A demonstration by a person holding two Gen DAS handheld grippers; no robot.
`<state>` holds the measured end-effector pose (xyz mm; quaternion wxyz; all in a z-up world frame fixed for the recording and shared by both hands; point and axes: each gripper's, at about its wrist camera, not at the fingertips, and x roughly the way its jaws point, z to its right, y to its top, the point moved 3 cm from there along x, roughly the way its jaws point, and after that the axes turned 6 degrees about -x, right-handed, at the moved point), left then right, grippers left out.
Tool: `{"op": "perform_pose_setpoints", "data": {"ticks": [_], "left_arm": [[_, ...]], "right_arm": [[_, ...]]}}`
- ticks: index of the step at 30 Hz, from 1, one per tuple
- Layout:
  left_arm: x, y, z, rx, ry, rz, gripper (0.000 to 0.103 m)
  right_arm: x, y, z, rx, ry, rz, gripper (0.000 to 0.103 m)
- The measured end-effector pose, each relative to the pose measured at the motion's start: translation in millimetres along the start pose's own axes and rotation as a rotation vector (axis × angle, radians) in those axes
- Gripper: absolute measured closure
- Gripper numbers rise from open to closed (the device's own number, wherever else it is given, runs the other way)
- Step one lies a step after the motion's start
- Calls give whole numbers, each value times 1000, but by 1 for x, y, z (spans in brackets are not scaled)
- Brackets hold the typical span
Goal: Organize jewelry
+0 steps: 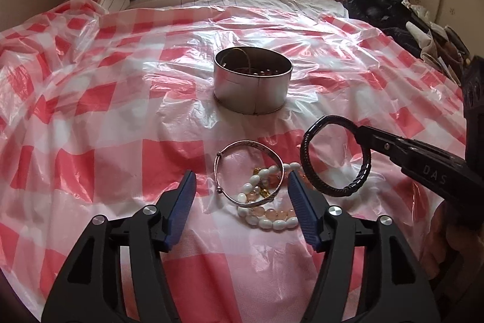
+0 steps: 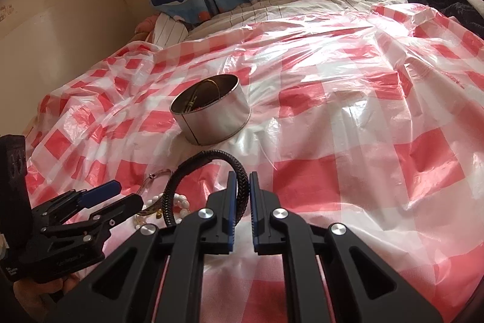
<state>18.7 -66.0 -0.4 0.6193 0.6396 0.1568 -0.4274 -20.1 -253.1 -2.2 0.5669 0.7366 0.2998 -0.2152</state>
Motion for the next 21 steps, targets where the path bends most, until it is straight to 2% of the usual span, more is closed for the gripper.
{"op": "perform_pose_setpoints", "data": {"ticks": [5,8,9,14,17,21], "left_arm": [[17,-2,13,32,28,-44,41],[22,-2,10,1,23,-49,42],[22,-1,7,-17,17,-43,52],[19,3,1,-55,-7,-17,52],[9,7,2,-59,-19,28,53],[-4,17,4,-51,-16,66,53]], "right_arm": [[1,-2,3,12,-5,-14,96],[7,-5,5,21,-7,-47,96],[10,-6,5,19,-5,-66,96],[24,-12,1,-15,-21,-133,93],[22,-12,-2,-31,-18,-119,96],[11,-6,-3,-30,-16,-50,96]]}}
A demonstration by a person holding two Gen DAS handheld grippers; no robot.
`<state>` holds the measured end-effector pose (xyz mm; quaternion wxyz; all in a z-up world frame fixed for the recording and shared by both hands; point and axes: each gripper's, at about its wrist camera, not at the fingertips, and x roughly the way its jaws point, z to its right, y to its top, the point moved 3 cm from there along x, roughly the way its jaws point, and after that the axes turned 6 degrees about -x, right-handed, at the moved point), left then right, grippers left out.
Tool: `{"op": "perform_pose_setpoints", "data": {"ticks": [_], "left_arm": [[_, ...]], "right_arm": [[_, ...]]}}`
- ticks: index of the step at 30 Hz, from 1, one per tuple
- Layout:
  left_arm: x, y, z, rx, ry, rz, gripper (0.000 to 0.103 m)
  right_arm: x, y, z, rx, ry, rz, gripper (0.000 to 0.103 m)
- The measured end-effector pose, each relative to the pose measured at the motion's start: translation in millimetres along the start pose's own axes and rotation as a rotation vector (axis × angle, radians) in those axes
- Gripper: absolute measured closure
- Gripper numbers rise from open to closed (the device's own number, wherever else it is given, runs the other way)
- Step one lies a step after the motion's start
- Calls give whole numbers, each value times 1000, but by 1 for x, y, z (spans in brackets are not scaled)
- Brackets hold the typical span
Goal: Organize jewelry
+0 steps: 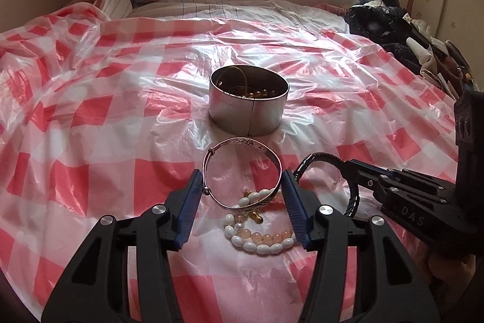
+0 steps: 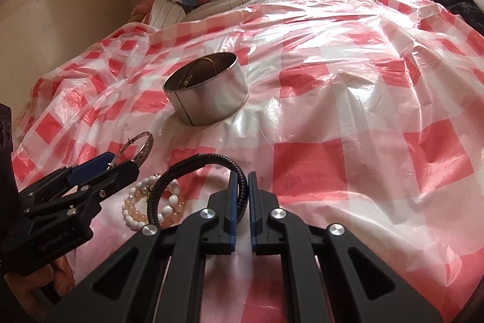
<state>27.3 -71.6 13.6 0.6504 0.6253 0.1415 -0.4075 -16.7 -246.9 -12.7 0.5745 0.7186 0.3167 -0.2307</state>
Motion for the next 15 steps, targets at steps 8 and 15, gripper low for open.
{"op": "perform_pose_setpoints", "data": {"ticks": [8,15], "left_arm": [[0,3,-5,-9,2,14,53],[3,19,3,-8,-9,59,52]], "right_arm": [[-18,12,6,32,17,87,96],[-24,34,13,77,31,149,96]]}}
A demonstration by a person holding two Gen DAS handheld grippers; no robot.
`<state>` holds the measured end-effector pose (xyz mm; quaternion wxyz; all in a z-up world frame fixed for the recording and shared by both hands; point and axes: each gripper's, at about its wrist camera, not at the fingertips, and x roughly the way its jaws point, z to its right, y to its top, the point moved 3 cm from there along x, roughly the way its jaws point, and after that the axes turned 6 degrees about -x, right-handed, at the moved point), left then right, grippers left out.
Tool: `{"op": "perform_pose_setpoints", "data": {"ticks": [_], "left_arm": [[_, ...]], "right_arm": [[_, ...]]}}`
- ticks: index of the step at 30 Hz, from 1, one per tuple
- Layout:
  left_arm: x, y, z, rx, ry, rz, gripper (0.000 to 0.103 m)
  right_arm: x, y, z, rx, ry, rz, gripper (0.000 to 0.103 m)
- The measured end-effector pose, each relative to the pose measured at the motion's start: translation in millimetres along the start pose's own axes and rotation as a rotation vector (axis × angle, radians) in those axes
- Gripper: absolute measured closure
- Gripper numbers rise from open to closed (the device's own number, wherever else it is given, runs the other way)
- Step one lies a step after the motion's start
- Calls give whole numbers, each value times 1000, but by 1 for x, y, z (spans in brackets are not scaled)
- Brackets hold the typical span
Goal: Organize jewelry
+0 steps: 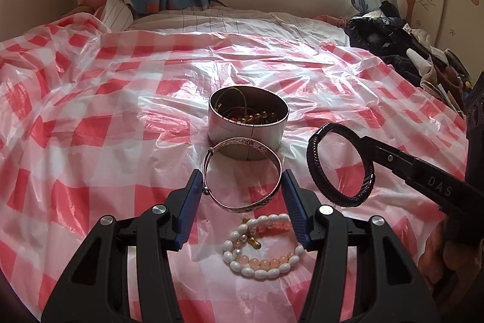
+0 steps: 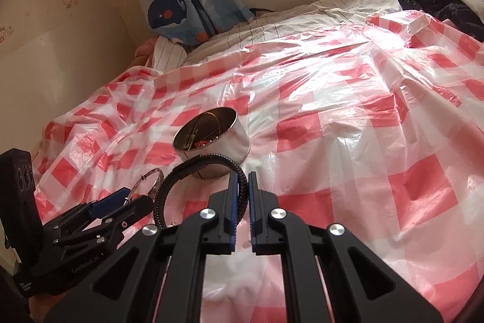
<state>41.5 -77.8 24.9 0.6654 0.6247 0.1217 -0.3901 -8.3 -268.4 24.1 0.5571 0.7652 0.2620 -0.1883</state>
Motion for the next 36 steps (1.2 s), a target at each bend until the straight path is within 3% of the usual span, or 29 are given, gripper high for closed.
{"op": "perform_pose_setpoints", "data": {"ticks": [14,19,22,28,32,34,36], "left_arm": [[47,58,22,5,-19,39,52],[94,68,11,-46,-23,-73,52],[82,66,2,-65,-35,-43,51],[44,43,-39,-177,10,-9,51],[36,20,-51,-201,25,-35,51],[33,13,-50,-192,26,-43,51],[28,8,-44,-164,26,-46,51]], "right_arm": [[12,48,14,9,-52,73,96],[31,67,17,-3,-66,76,95],[46,76,14,-13,-65,69,95],[77,80,-14,-66,-29,30,95],[109,68,-32,-117,-23,-78,95],[108,58,-29,-114,-45,-90,95],[89,50,-21,-91,-54,-71,88]]}}
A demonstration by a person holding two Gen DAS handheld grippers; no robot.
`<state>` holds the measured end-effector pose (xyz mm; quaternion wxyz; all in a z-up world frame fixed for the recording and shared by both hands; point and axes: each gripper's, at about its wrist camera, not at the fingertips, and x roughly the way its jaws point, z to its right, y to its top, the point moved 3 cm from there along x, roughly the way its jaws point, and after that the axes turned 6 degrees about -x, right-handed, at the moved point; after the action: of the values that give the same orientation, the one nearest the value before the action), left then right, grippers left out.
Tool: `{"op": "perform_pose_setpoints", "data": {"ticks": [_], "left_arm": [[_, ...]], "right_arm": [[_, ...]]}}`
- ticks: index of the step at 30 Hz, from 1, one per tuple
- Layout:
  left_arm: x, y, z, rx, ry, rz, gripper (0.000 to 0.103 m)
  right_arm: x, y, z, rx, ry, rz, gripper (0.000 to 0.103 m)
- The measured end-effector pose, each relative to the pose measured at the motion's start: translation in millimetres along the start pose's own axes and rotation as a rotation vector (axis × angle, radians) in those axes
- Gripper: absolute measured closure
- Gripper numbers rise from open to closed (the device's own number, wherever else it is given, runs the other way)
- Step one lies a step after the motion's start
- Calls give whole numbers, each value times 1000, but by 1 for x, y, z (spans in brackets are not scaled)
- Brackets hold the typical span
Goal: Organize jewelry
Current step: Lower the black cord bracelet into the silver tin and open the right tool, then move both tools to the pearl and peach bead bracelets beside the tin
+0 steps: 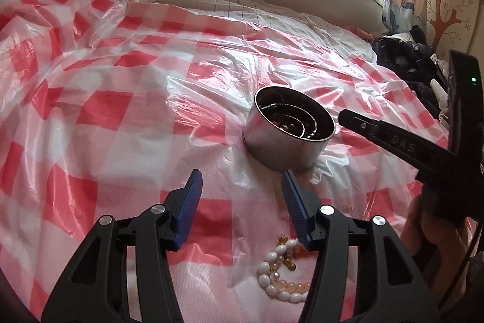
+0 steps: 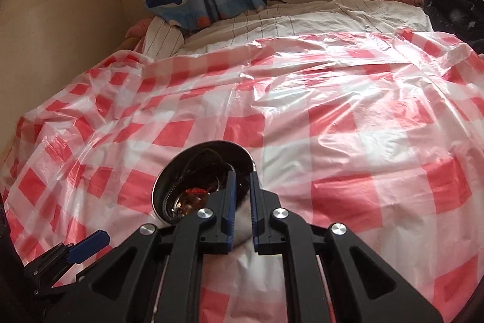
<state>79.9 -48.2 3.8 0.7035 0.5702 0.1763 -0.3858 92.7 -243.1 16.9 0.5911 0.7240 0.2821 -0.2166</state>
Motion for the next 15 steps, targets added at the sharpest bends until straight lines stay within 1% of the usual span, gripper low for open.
{"op": "perform_pose_setpoints", "data": {"ticks": [1,3,5,7,8,9,10,11,12,13,15], "left_arm": [[-3,-3,2,13,2,0,51],[-8,-11,7,35,7,1,50],[-15,-19,10,50,27,10,46],[-17,-26,8,51,47,20,43],[-17,-30,5,46,57,23,40],[-17,-33,3,36,61,23,39],[-17,-34,1,27,64,24,39],[-18,-35,-2,18,68,31,38],[-19,-35,-3,12,70,41,36],[-21,-36,-4,9,73,51,35],[-22,-38,-4,14,85,65,30]], "right_arm": [[-10,-6,3,6,-2,4,86],[-37,-25,9,12,-13,15,75],[-59,-50,14,21,-22,-1,74],[-71,-76,20,43,-28,-36,69],[-72,-87,22,58,-29,-60,65],[-70,-100,22,81,-20,-97,65],[-67,-106,20,92,-7,-114,64],[-67,-108,16,81,-14,-110,60],[-67,-109,9,43,-31,-104,51],[-64,-109,3,9,-41,-104,49],[-61,-110,-4,-35,-68,-101,48]]}}
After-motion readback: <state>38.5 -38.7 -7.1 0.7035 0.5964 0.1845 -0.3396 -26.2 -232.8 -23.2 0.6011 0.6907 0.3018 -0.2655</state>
